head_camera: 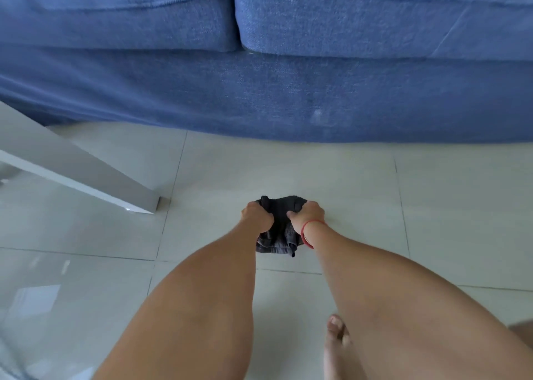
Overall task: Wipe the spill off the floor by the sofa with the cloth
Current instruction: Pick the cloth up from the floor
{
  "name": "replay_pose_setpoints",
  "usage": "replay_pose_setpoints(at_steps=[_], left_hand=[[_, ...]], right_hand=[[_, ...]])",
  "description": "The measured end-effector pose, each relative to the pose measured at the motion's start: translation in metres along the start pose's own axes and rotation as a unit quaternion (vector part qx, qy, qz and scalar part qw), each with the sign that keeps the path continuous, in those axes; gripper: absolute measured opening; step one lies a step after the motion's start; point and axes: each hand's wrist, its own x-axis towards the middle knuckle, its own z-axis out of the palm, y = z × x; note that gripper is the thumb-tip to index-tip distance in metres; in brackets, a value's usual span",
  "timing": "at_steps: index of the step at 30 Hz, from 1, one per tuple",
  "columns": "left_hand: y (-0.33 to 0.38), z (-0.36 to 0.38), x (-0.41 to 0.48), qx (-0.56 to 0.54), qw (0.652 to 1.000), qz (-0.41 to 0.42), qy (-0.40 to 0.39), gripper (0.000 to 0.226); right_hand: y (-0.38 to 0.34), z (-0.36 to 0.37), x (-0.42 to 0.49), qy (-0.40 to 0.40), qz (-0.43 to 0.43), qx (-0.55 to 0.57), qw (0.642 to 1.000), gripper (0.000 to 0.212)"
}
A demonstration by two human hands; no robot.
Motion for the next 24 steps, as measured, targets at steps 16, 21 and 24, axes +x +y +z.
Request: replay_pose_setpoints(at_steps=[16, 21, 24], left_hand=[[0.037, -0.193, -0.243, -0.164, 0.925, 0.186, 0.288, 0.042], [-0.008, -0.229, -0.288, -0.196, 0.902, 0.184, 0.337, 0.042], [-0.047, -0.26, -0.318, -0.199, 0.884, 0.164, 0.39, 0.043]], right_hand=[[-0.142, -0.12, -0.232, 0.039, -0.322, 0.097, 0.941, 0.048], [-0.164, -0.099, -0.299, 0.024, -0.369, 0.087, 0.925, 0.048], [-0.185, -0.073, -0.345, 0.009, -0.415, 0.069, 0.907, 0.042]])
